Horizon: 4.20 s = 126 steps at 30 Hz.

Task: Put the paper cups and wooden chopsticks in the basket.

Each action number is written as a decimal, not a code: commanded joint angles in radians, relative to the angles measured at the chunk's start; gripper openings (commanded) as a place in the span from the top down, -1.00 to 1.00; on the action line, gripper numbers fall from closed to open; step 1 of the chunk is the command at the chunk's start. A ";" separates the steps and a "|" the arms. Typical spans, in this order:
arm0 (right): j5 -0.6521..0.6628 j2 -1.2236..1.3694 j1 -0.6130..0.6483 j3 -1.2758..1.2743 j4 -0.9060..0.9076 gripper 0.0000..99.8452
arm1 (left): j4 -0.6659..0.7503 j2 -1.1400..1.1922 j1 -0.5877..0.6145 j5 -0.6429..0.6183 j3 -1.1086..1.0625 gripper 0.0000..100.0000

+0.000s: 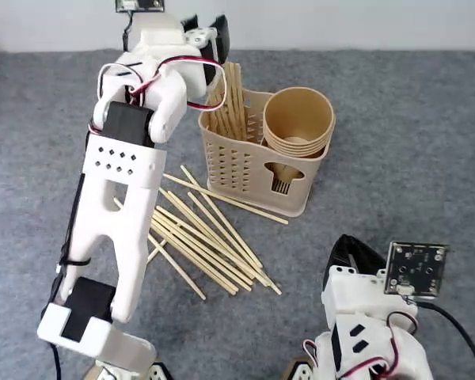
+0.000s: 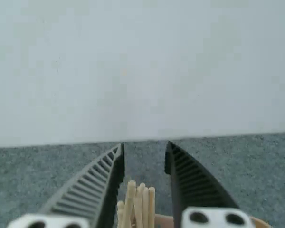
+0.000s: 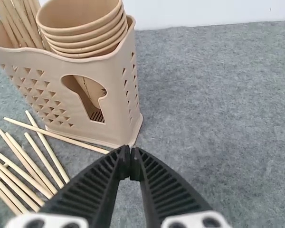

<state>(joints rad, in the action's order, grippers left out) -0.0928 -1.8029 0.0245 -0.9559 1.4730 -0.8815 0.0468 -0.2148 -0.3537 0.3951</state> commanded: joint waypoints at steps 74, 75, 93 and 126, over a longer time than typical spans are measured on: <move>0.005 0.013 -0.002 -0.026 -0.010 0.98 | -0.074 -0.054 0.301 -0.192 -1.107 0.71; 0.005 0.013 -0.002 -0.026 -0.010 0.98 | -0.087 -0.034 0.301 -0.192 -1.090 0.71; 0.005 0.013 -0.002 -0.026 -0.010 0.98 | -0.181 -0.080 0.295 -0.227 -0.977 0.98; 0.005 0.013 -0.002 -0.037 -0.010 0.98 | 0.373 -0.624 0.014 -0.221 -0.499 0.97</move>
<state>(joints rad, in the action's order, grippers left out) -0.0928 -1.8029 0.0261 -0.9881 1.4730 -0.6299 -0.6068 -0.1596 -0.5762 -0.1588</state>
